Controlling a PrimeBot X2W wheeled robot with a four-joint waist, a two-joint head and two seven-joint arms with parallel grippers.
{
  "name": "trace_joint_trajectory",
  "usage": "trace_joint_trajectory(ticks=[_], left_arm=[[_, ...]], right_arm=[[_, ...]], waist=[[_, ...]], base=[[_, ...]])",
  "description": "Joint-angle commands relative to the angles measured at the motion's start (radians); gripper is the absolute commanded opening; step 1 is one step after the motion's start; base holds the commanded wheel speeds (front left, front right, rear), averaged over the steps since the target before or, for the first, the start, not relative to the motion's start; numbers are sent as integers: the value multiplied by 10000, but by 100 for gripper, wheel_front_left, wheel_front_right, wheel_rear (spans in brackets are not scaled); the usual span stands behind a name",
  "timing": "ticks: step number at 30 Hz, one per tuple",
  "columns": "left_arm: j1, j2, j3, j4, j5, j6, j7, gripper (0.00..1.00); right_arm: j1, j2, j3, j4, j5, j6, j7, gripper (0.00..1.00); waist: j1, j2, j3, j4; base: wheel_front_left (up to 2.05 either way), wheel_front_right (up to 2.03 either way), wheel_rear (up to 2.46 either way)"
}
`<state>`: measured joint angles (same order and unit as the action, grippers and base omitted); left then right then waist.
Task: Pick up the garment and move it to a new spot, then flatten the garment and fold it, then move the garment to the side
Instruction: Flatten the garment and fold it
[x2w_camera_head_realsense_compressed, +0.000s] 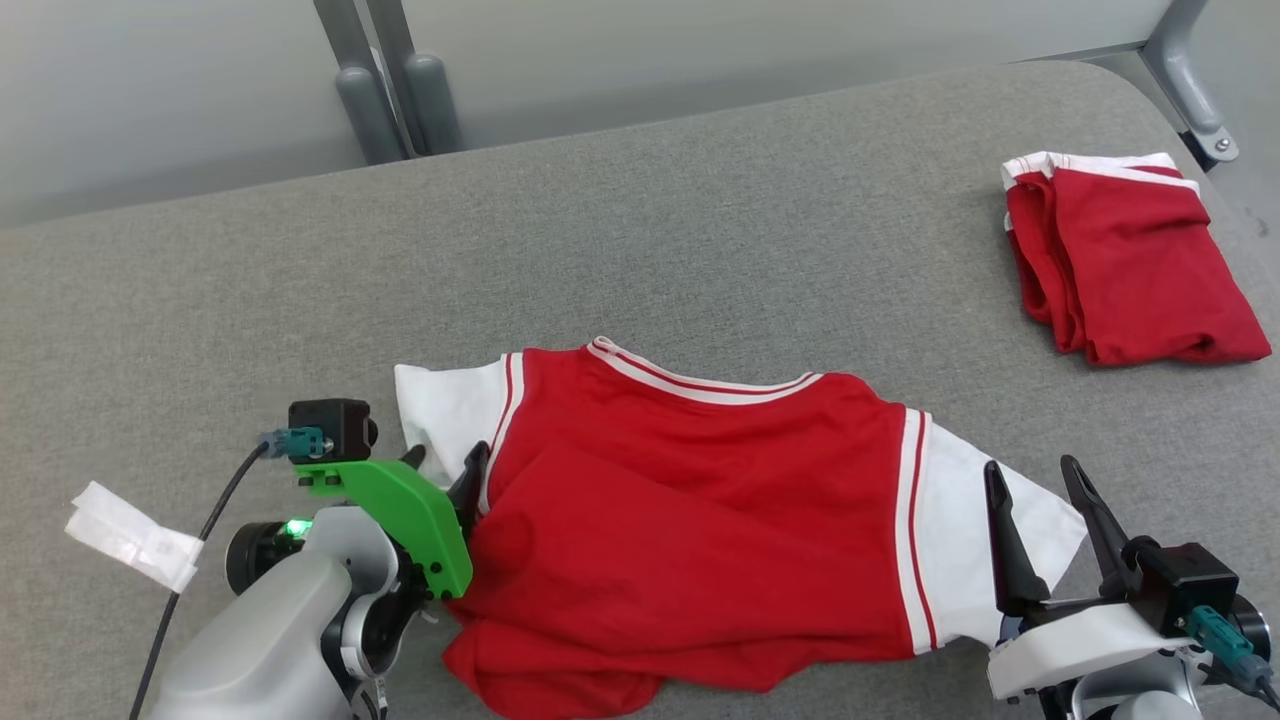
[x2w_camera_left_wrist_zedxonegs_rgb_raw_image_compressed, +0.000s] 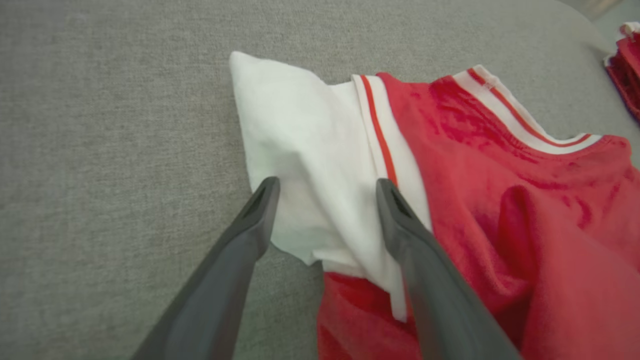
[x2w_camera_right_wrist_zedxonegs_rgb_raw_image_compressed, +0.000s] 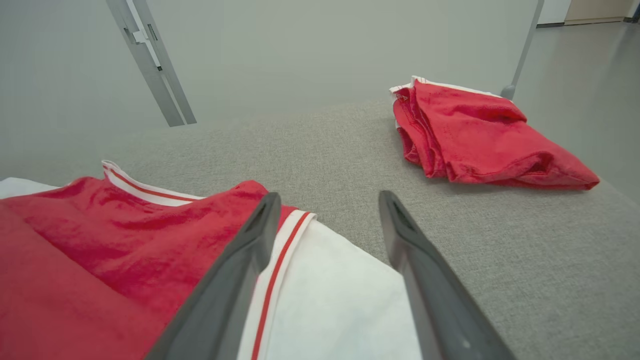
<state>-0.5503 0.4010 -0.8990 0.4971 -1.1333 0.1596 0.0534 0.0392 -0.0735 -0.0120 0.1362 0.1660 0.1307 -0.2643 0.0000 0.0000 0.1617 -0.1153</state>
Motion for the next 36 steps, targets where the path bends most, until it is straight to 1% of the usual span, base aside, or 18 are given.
trace_joint_trajectory(ticks=[1, 2, 3, 4, 6, 7, 11, 15, 16, 19, 21, 24, 28, 30, 31, 32, 33, 36], left_arm=[[-159, -189, -57, 211, -106, -199, 71, 100], [-217, -322, -116, 399, -204, -391, 217, 100], [-236, -413, -181, 529, -233, -566, 284, 84], [-282, -508, -199, 649, -274, -804, 306, 0], [-413, -579, -237, 840, -102, -1089, 89, 0], [-490, -582, -207, 891, 12, -1104, -126, 0], [-770, -543, -71, 643, 658, -767, -1365, 0], [-1065, -260, 128, -588, 1254, -283, -2279, 0], [-1222, -193, 187, -998, 1356, -137, -2386, 0], [-1684, -199, 289, -1725, 1539, -8, -2351, 0], [-2268, -243, 470, -1735, 1680, 104, -2392, 0], [-3215, -473, 554, -1154, 2037, 131, -2555, 0], [-4231, -801, 504, 186, 2662, -367, -2920, 0], [-4456, -1042, 507, 1041, 2752, -812, -3059, 0], [-4550, -1069, 516, 1543, 2961, -945, -3113, 39], [-4603, -1082, 536, 1926, 3162, -1001, -3153, 59], [-4543, -1243, 753, 2311, 3097, -985, -3189, 100], [-4132, -1516, 1421, 3058, 3139, -848, -3177, 100]], right_arm=[[-87, -45, 9, 5, 37, 0, 2, 100], [-108, -53, -17, 10, 38, 0, 2, 100], [-112, -50, -39, 4, 45, 0, 2, 100], [-107, -46, -74, 14, 57, 0, 2, 100], [-81, -41, -116, 24, 67, 0, 2, 100], [-59, -36, -142, 31, 72, 0, 2, 100], [157, -13, -285, 56, 44, 0, 2, 100], [198, -24, -293, 41, 5, 0, 2, 100], [168, -40, -269, 30, 9, 0, 2, 100], [0, -93, -145, 22, -12, 0, 2, 100], [-149, -109, -4, 34, 4, 0, 2, 100], [-254, -105, 204, 124, 66, 0, 2, 100], [-258, -50, 286, 273, 117, 0, 2, 100], [-239, -25, 312, 337, 156, 0, 0, 100], [-239, -5, 335, 372, 167, 0, 0, 100], [-237, 11, 374, 393, 168, 0, 0, 100], [-211, 23, 385, 395, 177, 0, 0, 100], [-218, 39, 360, 391, 193, 0, 2, 100]], waist=[[0, 0, 103, -94], [0, 0, 140, -119], [0, 0, 156, -135], [0, 0, 173, -150], [0, 0, 179, -151], [0, 0, 166, -140], [0, 0, -24, 33], [0, 0, -186, 207], [0, 0, -195, 227], [0, 0, -163, 177], [0, 0, -77, 14], [0, 0, 1, -377], [0, 0, 116, -864], [0, 0, 162, -1068], [0, 0, 176, -1174], [0, 0, 163, -1249], [0, 0, 162, -1300], [0, 0, 198, -1323]], base=[[0, 0, 0], [0, 0, 0], [0, 0, 0], [0, 0, 0], [0, 0, 0], [0, 0, 0], [0, 0, 0], [0, 0, 0], [0, 0, 0], [0, 0, 0], [0, 0, 0], [0, 0, 0], [0, 0, 0], [0, 0, 0], [0, 0, 0], [0, 0, 0], [0, 0, 0], [0, 0, 0]])
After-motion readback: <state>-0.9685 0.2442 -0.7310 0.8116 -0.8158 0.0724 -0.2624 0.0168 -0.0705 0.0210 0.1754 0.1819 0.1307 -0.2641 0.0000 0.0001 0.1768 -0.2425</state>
